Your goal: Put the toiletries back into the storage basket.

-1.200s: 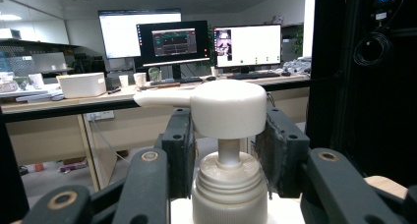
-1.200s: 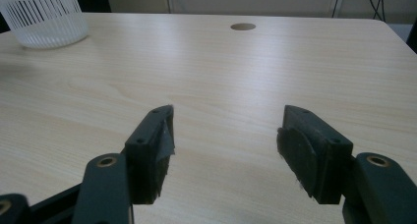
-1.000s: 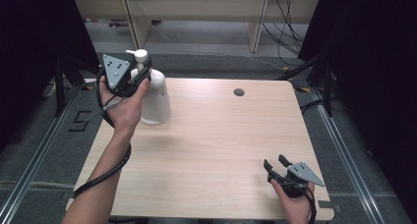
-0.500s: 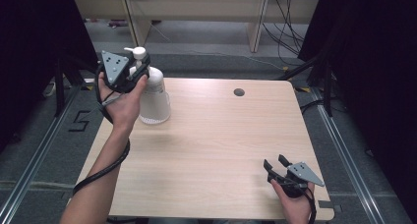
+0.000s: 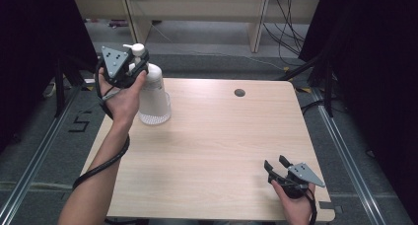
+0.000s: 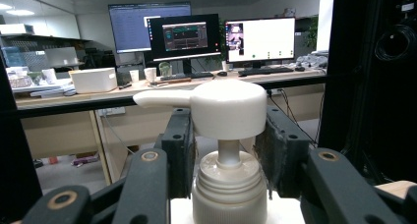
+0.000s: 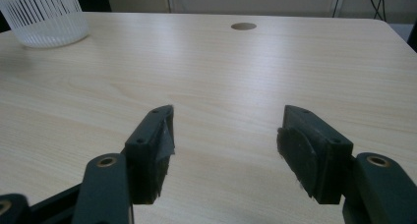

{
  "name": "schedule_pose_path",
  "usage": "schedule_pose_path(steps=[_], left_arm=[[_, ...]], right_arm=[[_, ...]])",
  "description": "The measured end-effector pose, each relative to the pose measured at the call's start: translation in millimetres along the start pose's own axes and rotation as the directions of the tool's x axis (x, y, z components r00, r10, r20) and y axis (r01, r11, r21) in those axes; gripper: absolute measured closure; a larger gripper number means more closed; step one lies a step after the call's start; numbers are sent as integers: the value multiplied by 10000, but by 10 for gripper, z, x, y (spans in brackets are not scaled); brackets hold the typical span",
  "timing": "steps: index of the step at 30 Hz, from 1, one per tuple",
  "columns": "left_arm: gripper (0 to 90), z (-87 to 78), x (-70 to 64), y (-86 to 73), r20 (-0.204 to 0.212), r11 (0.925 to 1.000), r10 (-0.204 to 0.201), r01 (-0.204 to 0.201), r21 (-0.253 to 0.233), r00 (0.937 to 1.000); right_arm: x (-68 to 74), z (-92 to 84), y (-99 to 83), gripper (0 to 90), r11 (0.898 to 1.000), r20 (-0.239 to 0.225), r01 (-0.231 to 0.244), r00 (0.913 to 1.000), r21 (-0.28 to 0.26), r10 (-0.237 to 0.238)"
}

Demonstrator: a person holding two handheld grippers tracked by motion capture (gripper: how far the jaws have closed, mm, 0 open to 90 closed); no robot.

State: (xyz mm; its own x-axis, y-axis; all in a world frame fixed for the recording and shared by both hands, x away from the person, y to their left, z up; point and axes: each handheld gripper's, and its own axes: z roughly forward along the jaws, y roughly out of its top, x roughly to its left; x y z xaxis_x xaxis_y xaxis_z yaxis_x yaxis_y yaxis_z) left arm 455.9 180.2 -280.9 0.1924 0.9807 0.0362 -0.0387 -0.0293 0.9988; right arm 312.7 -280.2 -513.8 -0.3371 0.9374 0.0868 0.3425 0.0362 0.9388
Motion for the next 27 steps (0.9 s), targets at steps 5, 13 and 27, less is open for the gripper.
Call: schedule_pose_path(steps=[5,13,27], left_arm=[[596,46,17,3,-48,10000,36,-36,55,10000],[596,98,40,22,-107,10000,46,-45,42,9999],[595,202,89,25,-231,9999,70,-68,82,9997]], right_arm=[[5,5,2,383,10000,-97,-76,9999,-25,76],[29,-12,3,383,9990,22,-395,9992,211,395],[0,-3,6,383,9999,-12,-30,10000,154,30]])
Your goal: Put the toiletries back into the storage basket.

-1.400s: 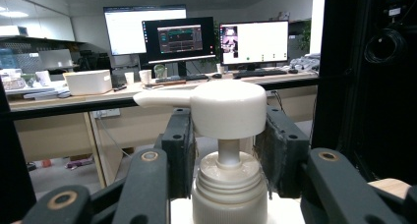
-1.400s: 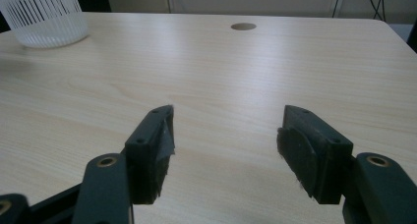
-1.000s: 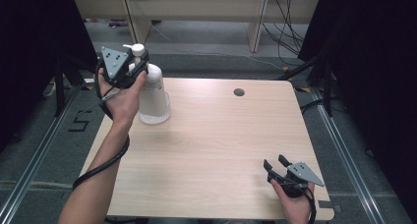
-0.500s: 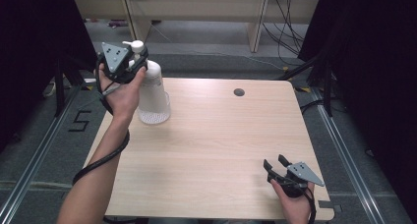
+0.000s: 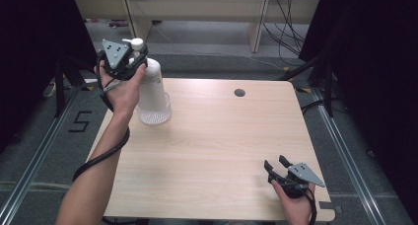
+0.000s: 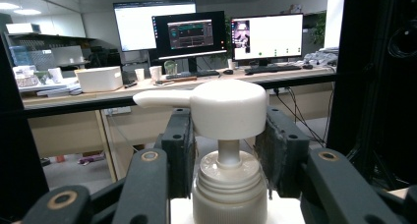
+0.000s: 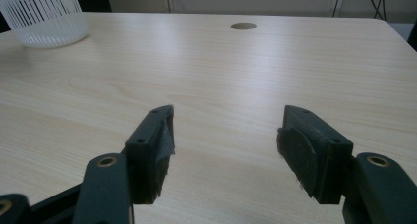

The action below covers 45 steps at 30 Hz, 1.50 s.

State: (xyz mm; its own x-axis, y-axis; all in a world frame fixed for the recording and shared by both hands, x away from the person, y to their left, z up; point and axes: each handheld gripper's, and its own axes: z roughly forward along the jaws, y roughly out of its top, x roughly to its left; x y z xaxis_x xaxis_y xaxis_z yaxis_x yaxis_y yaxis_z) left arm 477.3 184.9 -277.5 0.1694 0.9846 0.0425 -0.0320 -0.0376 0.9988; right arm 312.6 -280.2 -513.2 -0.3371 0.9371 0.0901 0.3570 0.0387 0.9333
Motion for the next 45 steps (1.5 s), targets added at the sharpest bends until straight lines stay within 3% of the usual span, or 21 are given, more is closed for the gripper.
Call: schedule_pose_path(steps=[6,11,28,31,33,45], left_arm=[[596,45,26,14,-42,10000,27,-27,-16,10000],[595,85,44,29,-101,10000,32,-32,-22,9999],[595,226,99,32,-188,10000,84,-84,14,9998],[595,249,106,25,-212,9999,106,-105,59,9997],[595,276,117,12,-230,9999,142,-140,86,9996],[595,352,147,-40,-215,9997,104,-100,214,9997]], right_arm=[[-11,-5,3,383,9998,71,181,9998,-7,-181],[3,-6,1,383,10000,-13,-86,10000,47,86],[3,-3,1,383,10000,0,-80,10000,13,80],[-19,-6,6,383,9996,118,280,9995,-56,-279],[0,-3,1,383,10000,2,-36,10000,9,36],[-15,-6,5,383,9997,99,235,9997,-31,-235]])
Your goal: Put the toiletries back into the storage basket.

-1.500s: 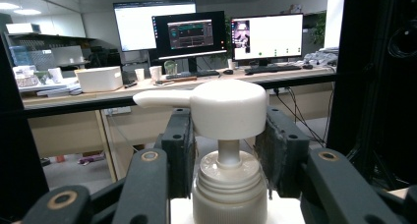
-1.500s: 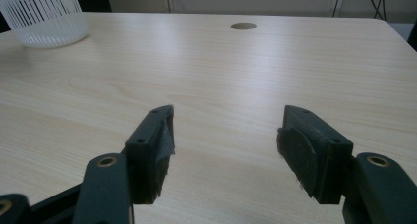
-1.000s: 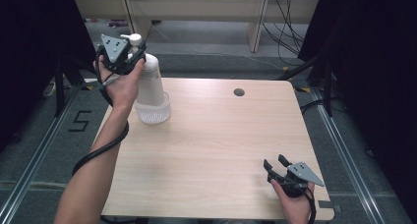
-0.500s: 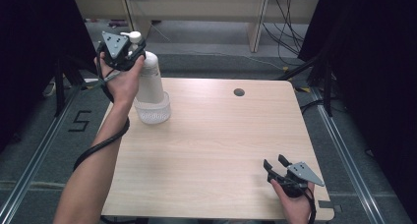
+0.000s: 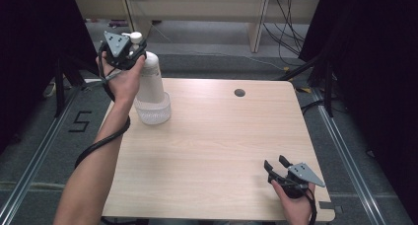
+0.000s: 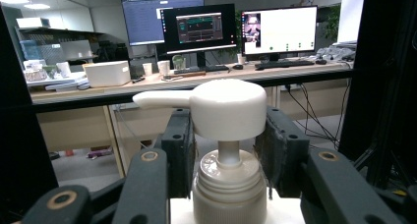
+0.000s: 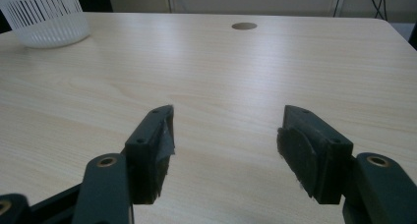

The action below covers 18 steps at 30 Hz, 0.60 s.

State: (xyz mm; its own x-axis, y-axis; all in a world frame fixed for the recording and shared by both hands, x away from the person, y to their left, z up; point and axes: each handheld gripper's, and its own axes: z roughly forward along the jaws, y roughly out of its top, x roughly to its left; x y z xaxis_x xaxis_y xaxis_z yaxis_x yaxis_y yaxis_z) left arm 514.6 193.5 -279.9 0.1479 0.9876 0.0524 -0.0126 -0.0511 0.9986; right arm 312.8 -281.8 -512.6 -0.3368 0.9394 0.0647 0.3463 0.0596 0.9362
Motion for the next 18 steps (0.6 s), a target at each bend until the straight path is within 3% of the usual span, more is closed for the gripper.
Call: schedule_pose_path(steps=[12,13,18], left_arm=[[595,53,-5,-74,-107,9998,-29,32,214,9999],[595,53,-5,-74,-107,9998,-29,32,214,9999],[595,72,-11,-107,-111,9993,-56,60,358,9999]], right_arm=[[6,-3,0,383,10000,-67,-85,9999,46,85],[19,5,-6,382,9996,-149,-295,9995,19,295],[3,3,-2,382,10000,-53,-61,10000,11,61]])
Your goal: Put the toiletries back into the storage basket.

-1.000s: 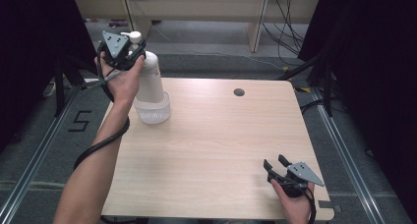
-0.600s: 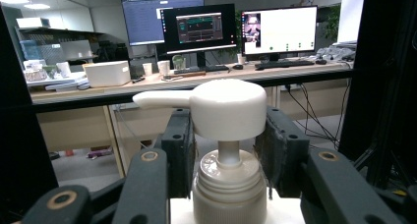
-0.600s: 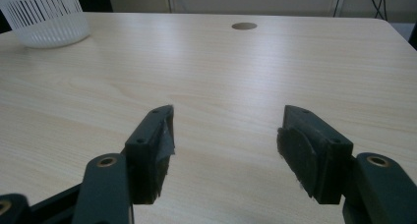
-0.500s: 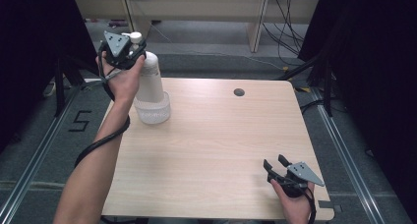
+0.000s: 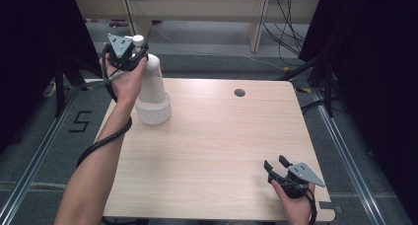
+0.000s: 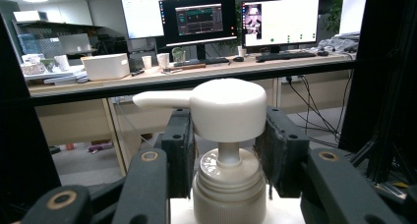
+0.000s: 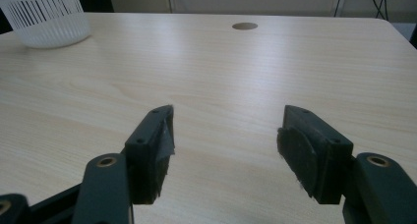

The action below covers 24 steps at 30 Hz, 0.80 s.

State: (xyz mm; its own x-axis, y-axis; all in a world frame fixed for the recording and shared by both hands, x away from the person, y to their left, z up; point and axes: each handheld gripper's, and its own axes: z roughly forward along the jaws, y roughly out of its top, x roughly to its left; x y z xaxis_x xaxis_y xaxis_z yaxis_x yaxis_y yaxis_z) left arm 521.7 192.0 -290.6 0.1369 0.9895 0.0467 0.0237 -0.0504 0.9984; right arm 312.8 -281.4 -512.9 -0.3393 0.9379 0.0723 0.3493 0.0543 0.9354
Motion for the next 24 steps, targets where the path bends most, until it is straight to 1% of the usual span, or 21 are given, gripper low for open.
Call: schedule_pose_path(steps=[9,12,13,16,17,18,19,20,21,22,24], left_arm=[[595,18,4,-54,-4,9999,-12,12,136,10000],[595,25,2,-83,14,9998,-17,17,196,10000],[594,27,-2,-91,29,9998,-48,48,202,10000],[594,29,-7,-108,36,9997,-6,5,237,10000],[594,28,-8,-115,46,9996,0,-1,274,10000],[594,28,-10,-123,36,9996,-6,5,284,10000],[594,30,-12,-132,38,9996,-11,10,288,10000],[594,30,-11,-137,41,9995,17,-19,301,10000],[595,30,-14,-145,40,9995,-4,3,314,10000],[594,31,-16,-151,44,9995,-13,12,329,10000],[595,32,-16,-164,41,9993,11,-12,362,10000]], right_arm=[[2,-4,2,382,10000,-16,-10,10000,28,10],[14,2,-1,382,9999,-67,-153,9999,38,154],[2,2,0,382,10000,-66,25,10000,6,-25],[3,-2,1,382,10000,-20,-5,10000,19,5],[22,-1,-2,382,9997,-22,-250,9997,44,250],[6,0,1,382,10000,-6,2,10000,27,-2],[11,3,0,382,10000,-40,-64,10000,18,64],[7,9,-4,381,10000,64,32,10000,-16,-32],[14,5,-3,381,9999,-75,-144,9999,-4,144],[-1,4,1,381,10000,-24,98,9999,-8,-98],[-3,2,2,381,9999,37,108,9999,-40,-108]])
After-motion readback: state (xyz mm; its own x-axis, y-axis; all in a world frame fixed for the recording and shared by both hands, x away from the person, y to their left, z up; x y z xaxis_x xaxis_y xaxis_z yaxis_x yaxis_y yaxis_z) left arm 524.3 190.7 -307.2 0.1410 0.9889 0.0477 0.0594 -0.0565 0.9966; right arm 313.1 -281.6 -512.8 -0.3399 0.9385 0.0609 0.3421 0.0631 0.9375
